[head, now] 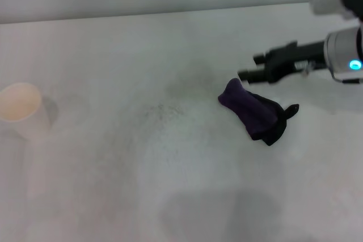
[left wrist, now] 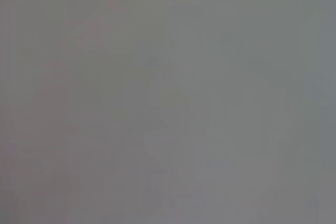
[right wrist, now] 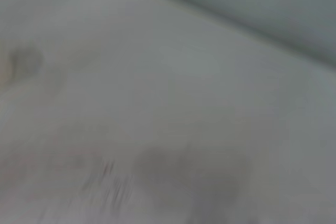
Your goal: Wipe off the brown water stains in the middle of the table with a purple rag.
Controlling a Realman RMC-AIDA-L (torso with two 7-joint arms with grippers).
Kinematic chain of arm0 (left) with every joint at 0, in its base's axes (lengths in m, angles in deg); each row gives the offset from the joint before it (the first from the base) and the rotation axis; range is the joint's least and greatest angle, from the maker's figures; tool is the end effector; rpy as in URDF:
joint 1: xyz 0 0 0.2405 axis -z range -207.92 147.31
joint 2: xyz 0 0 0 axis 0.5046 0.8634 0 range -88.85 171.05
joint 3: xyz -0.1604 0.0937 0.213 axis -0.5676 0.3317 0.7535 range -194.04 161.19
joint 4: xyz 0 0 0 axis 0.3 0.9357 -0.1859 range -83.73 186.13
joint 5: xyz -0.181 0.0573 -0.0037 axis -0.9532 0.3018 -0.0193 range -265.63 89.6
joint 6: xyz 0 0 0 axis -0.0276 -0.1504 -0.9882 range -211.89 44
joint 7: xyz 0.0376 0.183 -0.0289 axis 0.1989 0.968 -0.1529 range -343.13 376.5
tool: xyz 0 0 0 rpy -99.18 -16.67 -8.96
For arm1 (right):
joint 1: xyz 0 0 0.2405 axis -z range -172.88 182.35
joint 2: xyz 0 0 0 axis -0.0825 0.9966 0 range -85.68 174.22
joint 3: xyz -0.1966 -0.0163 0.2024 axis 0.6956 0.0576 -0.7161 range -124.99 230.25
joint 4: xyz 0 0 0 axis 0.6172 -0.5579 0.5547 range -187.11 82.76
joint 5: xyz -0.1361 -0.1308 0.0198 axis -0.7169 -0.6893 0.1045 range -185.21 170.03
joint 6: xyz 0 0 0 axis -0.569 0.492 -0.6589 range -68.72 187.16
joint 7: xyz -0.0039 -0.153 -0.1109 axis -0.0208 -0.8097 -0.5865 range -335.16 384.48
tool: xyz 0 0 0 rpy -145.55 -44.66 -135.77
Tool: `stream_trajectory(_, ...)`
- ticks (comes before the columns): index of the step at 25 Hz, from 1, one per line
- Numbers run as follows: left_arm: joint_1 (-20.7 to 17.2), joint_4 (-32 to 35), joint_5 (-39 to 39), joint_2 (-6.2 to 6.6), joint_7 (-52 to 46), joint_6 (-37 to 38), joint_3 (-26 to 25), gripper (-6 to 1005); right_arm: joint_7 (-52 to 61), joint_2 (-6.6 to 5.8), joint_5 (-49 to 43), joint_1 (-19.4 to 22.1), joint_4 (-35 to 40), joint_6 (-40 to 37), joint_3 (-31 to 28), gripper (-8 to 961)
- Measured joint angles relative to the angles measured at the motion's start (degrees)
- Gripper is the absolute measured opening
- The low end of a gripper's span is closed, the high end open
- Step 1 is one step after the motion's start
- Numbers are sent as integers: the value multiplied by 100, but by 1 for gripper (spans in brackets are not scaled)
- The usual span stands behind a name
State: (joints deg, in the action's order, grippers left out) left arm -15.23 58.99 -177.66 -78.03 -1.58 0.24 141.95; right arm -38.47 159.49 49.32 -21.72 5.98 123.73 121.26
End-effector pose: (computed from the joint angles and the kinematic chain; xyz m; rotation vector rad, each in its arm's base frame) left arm -0.3844 0.2958 0.0388 -1.1883 -0.6667 -0.8575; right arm 0.2849 0.3884 -0.0353 -2.5003 0.8582 0.0779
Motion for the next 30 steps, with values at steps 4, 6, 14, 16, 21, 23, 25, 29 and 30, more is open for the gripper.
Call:
stream_trajectory(4,16,-7,0,7,-24,-2,0,865,-830,5,1472,-4,-453,-117,-733,570)
stream_trajectory(6,31,-18,0,11,-24,-2,0,865,-1530,0,2484,-18,-924,-62,-1157,808)
stream_trajectory(14,116,-50,0,13,-28,-42,0,865,-6114,42,7304,1,-4010,406,-2371,858)
stream_trajectory(16,127,-52,0,13,-28,-46,0,865,-7974,57,7922,-45,-4618,412,-2386,871)
stream_trajectory(21,139,-58,-13,21,-28,-84,0,866,-10707,93,8376,-226,-5316,-397,-2400,875)
stream_trajectory(23,146,-58,-44,22,-28,-162,0,866,-10975,94,8389,-271,-5333,-873,-2402,874)
stream_trajectory(25,153,-58,-56,22,-28,-243,0,866,-10893,94,8395,-298,-5337,-1109,-2403,874)
stream_trajectory(29,160,-64,-59,22,-28,-330,0,865,-10639,89,8401,-351,-5344,-1238,-2404,874)
stream_trajectory(30,169,-66,-60,22,-28,-371,0,865,-10594,86,8403,-370,-5346,-1268,-2405,874)
